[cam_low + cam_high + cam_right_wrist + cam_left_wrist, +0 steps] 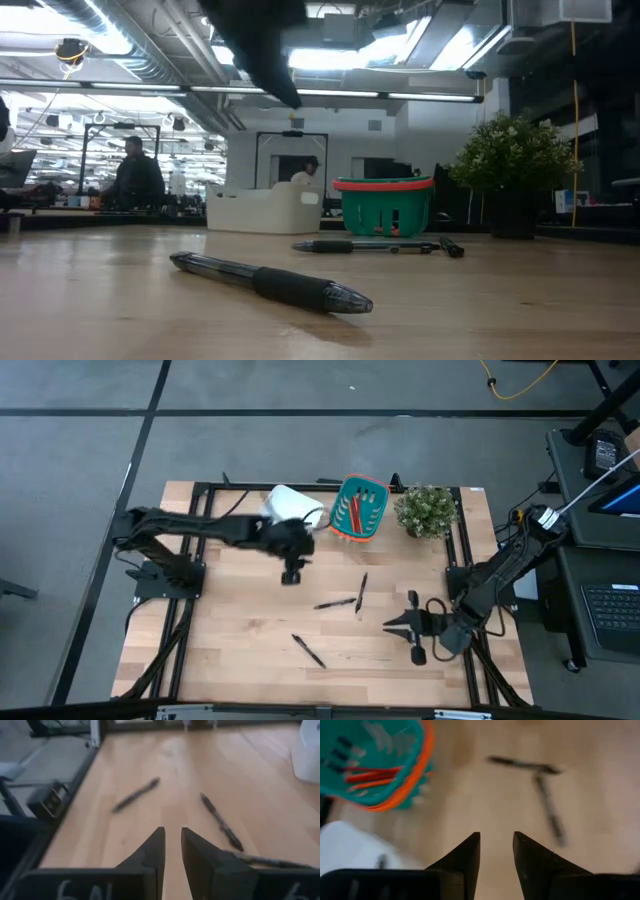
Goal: Sort pens & pencils
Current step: Put the black pen into the white bin
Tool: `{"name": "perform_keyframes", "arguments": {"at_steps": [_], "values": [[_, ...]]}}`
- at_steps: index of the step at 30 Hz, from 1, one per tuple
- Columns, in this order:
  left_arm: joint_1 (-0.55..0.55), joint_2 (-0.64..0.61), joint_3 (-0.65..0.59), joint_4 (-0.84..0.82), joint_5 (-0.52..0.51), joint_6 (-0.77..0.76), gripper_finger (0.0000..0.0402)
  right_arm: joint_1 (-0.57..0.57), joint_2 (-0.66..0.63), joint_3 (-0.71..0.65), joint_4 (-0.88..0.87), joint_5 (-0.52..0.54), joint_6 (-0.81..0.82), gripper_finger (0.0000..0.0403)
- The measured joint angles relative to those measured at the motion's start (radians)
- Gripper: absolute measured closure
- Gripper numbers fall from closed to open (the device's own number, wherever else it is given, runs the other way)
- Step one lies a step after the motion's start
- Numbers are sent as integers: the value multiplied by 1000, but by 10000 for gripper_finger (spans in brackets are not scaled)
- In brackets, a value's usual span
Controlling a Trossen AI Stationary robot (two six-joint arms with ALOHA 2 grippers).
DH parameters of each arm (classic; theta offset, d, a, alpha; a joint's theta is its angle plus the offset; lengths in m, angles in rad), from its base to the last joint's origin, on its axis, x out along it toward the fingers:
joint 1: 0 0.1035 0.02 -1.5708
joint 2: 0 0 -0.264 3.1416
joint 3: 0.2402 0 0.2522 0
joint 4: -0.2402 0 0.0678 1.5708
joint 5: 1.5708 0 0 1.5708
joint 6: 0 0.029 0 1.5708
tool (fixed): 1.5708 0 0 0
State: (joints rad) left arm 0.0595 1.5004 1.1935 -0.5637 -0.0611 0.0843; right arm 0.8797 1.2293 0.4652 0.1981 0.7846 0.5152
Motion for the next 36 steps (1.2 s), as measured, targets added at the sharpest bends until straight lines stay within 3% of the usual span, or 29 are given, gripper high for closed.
{"name": "perform_keyframes", "arguments": {"at_steps": [6, 10, 17, 26, 32, 36], "values": [[-176, -153, -237, 266, -27, -90, 291, 38, 2, 0, 80, 20, -50, 338], [-273, -182, -301, 285, -57, -178, 293, 36, 4, 0, 83, 24, -50, 338], [-403, -168, -306, 294, -58, -210, 293, 35, 4, 0, 84, 79, -48, 338], [-465, -116, -305, 362, -54, -165, 294, 35, 4, 0, 99, 79, -48, 338], [-468, 34, -238, 344, -53, -147, 294, 11, 4, 0, 99, 79, -49, 338], [-468, 141, -129, 217, -52, -91, 294, -7, 4, 0, 98, 79, -50, 338]]}}
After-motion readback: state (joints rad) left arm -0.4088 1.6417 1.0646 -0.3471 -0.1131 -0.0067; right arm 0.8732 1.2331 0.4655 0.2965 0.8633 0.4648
